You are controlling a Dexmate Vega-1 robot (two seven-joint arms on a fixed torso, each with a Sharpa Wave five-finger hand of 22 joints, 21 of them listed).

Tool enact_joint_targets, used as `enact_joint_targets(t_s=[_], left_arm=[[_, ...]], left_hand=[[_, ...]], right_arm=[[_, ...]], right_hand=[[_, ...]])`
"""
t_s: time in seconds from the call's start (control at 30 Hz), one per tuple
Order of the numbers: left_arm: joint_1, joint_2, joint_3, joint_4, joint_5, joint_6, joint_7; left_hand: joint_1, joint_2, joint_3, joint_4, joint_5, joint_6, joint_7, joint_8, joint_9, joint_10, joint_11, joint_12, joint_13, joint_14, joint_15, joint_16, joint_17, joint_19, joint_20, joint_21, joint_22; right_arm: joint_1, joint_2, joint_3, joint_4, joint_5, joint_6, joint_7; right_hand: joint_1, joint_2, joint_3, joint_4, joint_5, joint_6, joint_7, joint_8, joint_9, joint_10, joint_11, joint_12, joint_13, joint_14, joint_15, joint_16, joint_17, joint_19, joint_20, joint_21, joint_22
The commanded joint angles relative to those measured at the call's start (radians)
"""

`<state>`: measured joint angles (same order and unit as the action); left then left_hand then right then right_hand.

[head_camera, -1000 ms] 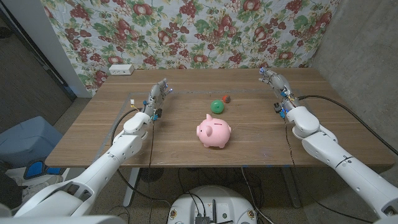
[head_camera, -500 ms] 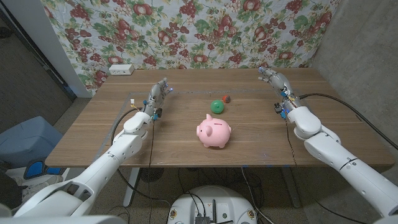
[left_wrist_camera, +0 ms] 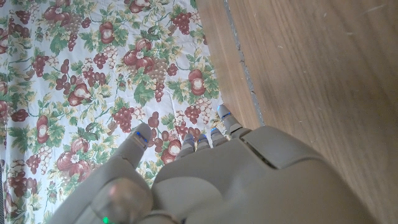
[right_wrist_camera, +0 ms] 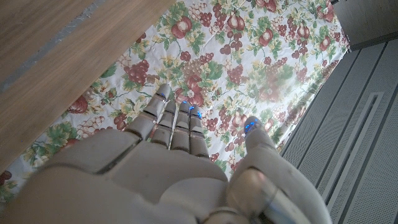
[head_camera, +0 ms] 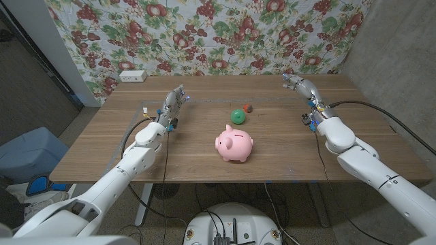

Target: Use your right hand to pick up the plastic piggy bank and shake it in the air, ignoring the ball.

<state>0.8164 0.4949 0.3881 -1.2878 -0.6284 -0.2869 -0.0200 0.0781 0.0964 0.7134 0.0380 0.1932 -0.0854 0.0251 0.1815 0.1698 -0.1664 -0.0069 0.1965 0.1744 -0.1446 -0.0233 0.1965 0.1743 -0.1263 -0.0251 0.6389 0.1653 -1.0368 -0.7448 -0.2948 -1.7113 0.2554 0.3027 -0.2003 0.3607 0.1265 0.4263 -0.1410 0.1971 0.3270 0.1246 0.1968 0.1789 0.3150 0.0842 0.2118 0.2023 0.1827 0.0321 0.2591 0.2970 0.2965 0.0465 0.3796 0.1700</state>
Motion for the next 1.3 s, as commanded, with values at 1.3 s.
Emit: enact_joint_targets(t_s=[1.3], left_arm=[[0.042,0.036,-0.005,-0.089,0.015,0.038,0.042]], left_hand=[[-0.003,0.074,0.006,-0.004,0.005,0.003,-0.001,-0.001,0.002,-0.001,0.006,-0.002,0.003,0.008,0.001,-0.005,0.003,0.02,0.001,-0.026,0.002]], right_arm=[[-0.146,-0.093,0.074,-0.175,-0.222,-0.047,-0.053]], right_hand=[[0.008,0.006,0.0,-0.012,0.004,0.007,-0.005,0.0,0.005,-0.001,-0.011,0.0,0.004,0.006,-0.009,0.001,-0.004,0.013,-0.005,-0.019,0.004]])
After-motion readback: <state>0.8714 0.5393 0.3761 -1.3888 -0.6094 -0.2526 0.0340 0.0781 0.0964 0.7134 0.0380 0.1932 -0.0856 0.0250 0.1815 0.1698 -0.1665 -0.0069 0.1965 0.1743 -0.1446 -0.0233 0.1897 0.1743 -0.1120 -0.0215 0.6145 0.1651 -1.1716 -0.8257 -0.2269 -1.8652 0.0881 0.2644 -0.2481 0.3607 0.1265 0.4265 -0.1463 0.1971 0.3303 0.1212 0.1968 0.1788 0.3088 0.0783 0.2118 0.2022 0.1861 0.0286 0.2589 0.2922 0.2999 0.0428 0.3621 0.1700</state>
